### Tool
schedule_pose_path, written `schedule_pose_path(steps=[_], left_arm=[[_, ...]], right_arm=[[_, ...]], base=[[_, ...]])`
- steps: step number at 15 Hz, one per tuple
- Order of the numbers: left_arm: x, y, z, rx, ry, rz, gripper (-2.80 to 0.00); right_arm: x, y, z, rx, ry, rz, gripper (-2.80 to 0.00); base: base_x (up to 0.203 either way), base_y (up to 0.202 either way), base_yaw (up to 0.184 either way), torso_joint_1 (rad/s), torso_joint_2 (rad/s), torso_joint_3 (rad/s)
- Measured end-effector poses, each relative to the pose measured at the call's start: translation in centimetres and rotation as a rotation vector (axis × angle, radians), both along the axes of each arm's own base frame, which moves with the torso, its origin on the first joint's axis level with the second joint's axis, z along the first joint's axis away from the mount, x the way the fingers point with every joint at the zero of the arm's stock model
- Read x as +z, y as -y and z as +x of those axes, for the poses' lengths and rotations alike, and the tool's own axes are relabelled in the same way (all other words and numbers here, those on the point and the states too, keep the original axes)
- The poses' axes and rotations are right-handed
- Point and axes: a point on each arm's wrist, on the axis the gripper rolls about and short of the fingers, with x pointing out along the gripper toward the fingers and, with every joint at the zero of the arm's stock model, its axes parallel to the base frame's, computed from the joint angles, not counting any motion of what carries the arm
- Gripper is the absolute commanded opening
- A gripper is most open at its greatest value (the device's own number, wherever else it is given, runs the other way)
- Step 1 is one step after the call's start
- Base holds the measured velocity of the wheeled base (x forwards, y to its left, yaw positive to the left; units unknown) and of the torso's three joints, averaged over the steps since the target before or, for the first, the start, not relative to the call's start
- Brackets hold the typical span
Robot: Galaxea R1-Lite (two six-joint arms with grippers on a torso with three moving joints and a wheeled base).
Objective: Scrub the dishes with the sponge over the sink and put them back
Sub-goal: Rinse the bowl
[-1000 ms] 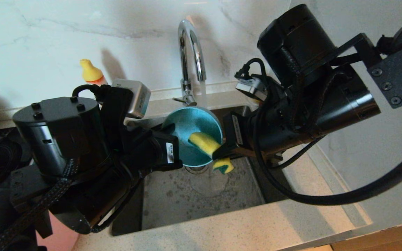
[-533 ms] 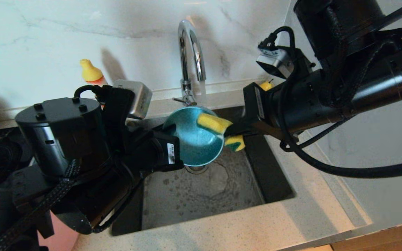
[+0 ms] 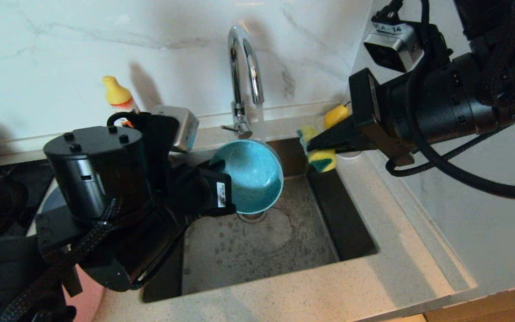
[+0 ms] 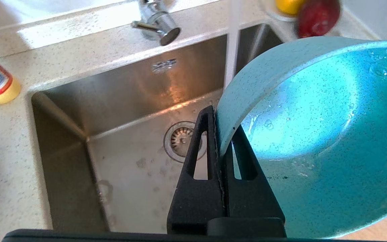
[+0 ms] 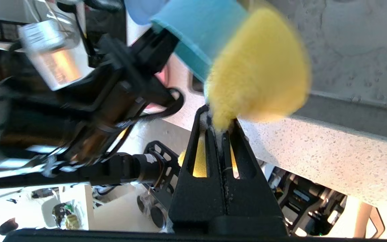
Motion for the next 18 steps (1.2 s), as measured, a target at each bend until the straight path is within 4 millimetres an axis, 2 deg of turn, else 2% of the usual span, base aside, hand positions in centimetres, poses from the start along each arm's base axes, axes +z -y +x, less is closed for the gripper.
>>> schedule_pose_path(steps=[4,8,13,18], left_arm=[[-1.2,-0.2,1.9,0.051,-0.051,0.012,-2.80],[-2.5,-0.8,4.5,0.119,-0.213,0.003,-2.80],[-2.8,-1.3,8.1,0.208,-0.452,-0.069,-2.80],[-2.4,0.0,11.9,0.283,-0.616,-0.154,-2.80]], right_arm=[[0.7,1.4,-1.0,-0.014,0.009,0.009,-2.80],[0.1,2.2,-1.0,-0.037,-0.018,-0.017,-2.80],[-0.9,2.4,-1.2,-0.034,-0.046,-0.039,-2.80],[-1.4,2.1,-1.1,-0.009,-0.046,-0.067,-2.80]], base=[[0.000,0.000,0.000,0.000,0.00,0.000],[0.000,0.000,0.000,0.000,0.00,0.000],[0.000,0.000,0.000,0.000,0.00,0.000],[0.000,0.000,0.000,0.000,0.00,0.000]])
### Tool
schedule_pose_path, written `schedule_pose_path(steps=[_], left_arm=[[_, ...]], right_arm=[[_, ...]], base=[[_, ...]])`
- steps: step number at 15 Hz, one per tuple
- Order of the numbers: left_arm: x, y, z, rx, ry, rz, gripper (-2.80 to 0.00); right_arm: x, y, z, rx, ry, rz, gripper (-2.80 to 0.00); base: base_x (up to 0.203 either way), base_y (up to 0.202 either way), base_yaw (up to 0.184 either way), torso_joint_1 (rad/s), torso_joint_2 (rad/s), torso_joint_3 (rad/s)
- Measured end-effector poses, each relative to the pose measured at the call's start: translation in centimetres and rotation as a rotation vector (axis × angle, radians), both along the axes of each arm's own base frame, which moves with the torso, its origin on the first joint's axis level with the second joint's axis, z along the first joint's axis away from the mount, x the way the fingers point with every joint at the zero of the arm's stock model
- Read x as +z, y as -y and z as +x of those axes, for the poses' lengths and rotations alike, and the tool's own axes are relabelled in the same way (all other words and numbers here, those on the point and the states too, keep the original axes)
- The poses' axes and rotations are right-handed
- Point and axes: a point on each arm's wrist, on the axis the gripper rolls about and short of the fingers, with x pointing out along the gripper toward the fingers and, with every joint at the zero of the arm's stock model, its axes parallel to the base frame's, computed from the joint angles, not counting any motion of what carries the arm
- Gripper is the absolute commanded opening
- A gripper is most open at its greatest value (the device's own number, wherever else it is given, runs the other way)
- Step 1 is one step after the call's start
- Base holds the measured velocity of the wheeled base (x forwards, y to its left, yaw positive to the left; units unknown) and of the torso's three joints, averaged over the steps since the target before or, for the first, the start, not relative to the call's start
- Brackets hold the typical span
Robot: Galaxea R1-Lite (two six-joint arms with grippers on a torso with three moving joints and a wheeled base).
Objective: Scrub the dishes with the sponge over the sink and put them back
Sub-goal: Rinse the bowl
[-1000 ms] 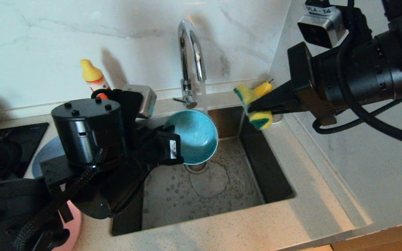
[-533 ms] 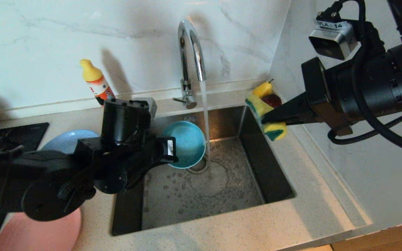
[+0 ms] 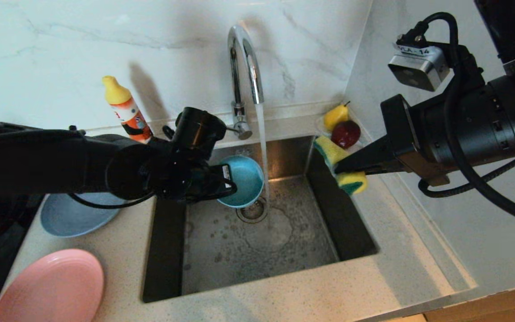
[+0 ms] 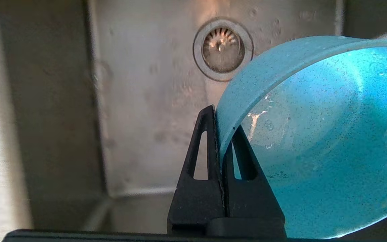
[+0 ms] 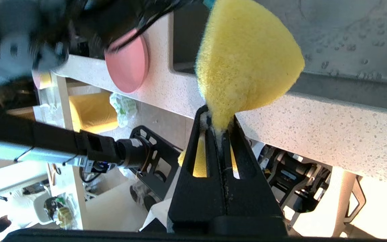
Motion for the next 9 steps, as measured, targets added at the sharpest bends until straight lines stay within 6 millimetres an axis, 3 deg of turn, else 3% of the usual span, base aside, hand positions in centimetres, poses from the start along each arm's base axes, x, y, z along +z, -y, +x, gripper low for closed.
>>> schedule_pose_path(steps=[9], left_arm=[[-3.2,3.0,5.1,0.060,-0.076,-0.098,-2.80]], right_arm=[[-0.6,-0.1,0.1,0.003,-0.014,-0.014,-2.80]], base=[[0.000,0.000,0.000,0.000,0.00,0.000]])
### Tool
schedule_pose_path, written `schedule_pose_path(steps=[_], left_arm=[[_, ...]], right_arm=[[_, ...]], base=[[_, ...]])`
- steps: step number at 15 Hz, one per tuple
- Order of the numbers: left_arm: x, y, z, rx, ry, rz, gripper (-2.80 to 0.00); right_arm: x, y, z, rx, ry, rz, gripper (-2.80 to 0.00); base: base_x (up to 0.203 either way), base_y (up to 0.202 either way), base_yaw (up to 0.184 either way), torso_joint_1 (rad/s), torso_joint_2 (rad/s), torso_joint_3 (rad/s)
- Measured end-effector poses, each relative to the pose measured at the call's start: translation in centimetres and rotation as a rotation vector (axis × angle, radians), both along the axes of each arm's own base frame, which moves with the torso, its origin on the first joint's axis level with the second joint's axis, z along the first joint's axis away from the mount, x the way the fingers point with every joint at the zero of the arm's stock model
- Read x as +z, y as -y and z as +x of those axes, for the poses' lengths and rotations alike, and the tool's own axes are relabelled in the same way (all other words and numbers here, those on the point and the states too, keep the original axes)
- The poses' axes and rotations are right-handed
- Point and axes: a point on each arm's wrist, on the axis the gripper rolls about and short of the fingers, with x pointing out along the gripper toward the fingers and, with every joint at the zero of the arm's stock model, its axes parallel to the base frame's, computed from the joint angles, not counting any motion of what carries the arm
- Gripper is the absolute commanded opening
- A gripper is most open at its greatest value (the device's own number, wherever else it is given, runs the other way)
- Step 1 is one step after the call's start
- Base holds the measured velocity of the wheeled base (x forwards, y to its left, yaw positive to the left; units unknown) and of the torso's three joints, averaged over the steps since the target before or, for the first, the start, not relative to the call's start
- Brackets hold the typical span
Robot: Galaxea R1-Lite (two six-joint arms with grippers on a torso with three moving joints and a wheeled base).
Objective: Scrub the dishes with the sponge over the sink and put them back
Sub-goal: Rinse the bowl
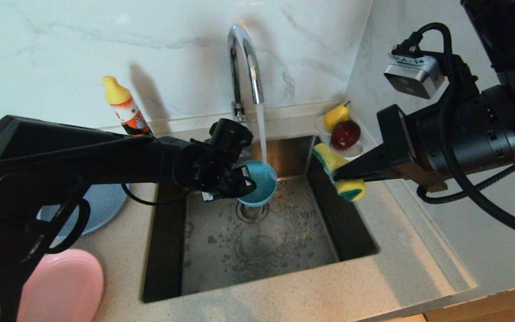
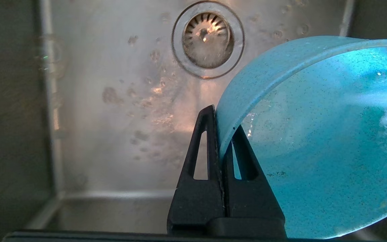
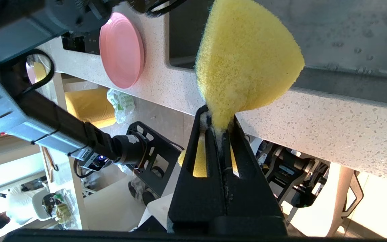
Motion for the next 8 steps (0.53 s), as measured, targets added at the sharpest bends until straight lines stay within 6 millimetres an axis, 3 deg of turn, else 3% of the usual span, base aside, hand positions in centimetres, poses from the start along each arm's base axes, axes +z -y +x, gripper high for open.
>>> schedule_pose_path(steps=[8], left_arm=[[-1.2,0.4,1.1,0.026,-0.043,0.001,-2.80]], right_arm=[[-0.4,-0.1,0.1,0.001,-0.011,-0.006,-2.80]], base=[[0.000,0.000,0.000,0.000,0.00,0.000]])
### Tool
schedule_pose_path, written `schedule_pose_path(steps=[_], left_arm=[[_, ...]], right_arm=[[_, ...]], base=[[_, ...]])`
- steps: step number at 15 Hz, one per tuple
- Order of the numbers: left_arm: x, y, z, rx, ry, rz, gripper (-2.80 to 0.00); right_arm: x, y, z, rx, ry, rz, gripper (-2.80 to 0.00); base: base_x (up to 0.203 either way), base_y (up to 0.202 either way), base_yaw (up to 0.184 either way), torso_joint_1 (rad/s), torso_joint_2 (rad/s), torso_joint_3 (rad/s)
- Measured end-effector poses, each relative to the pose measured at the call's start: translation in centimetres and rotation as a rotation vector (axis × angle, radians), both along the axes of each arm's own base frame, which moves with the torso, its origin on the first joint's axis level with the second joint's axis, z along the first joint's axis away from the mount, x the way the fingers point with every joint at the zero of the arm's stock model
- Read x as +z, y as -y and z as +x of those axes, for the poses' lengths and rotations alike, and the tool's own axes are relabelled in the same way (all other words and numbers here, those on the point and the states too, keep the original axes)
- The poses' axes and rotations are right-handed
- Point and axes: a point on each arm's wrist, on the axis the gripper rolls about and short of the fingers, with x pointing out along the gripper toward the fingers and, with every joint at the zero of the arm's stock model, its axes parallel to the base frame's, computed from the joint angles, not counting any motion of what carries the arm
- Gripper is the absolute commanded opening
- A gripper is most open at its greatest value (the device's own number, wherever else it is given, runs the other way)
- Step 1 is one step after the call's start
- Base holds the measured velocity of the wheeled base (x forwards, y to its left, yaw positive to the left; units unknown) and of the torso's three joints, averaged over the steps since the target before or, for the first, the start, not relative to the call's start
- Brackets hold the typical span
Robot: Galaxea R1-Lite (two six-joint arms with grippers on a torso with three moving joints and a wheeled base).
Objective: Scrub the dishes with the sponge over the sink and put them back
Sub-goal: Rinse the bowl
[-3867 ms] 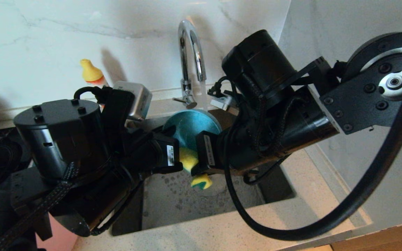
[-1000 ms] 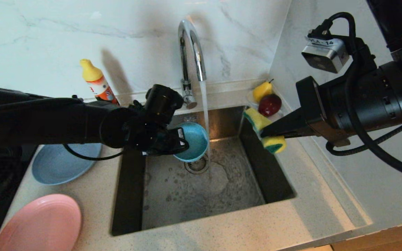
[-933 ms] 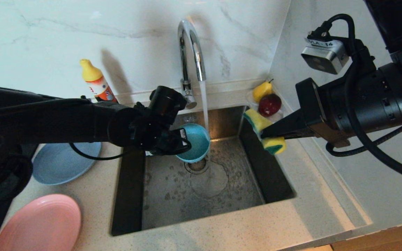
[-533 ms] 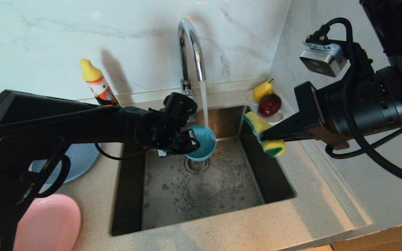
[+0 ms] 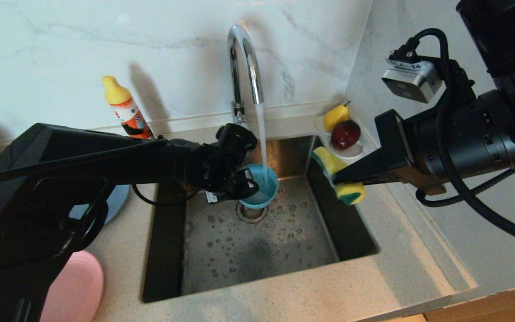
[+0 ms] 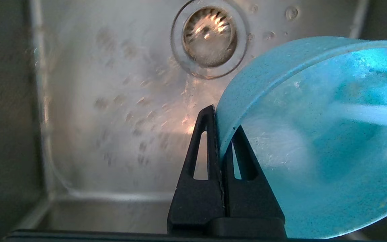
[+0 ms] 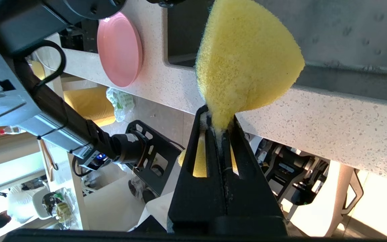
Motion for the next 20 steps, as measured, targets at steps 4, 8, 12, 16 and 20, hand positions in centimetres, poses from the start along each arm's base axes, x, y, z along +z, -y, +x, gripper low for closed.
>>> schedule_pose_path(steps=[4,8,12,16,20], left_arm=[[-0.1,-0.4,-0.1,0.010,-0.013,0.004,-2.80],[-0.1,-0.5,-0.2,0.011,-0.024,0.009,-2.80],[-0.1,-0.5,-0.3,0.009,-0.033,0.013,-2.80],[-0.2,-0.5,-0.5,0.011,-0.039,0.017,-2.80],[0.3,-1.2,-1.0,0.036,-0.022,0.035,-2.80]], right_arm=[[0.0,0.0,0.0,0.000,-0.002,0.000,-2.80],[0.0,0.0,0.0,0.000,-0.002,0.000,-2.80],[-0.2,-0.1,0.2,0.000,-0.007,-0.003,-2.80],[-0.2,-0.2,0.2,0.000,-0.007,-0.004,-2.80],[-0.3,-0.1,0.2,-0.002,-0.011,-0.008,-2.80]], base=[[0.000,0.000,0.000,0.000,0.00,0.000],[0.000,0.000,0.000,0.000,0.00,0.000],[0.000,0.000,0.000,0.000,0.00,0.000],[0.000,0.000,0.000,0.000,0.00,0.000],[0.000,0.000,0.000,0.000,0.00,0.000]])
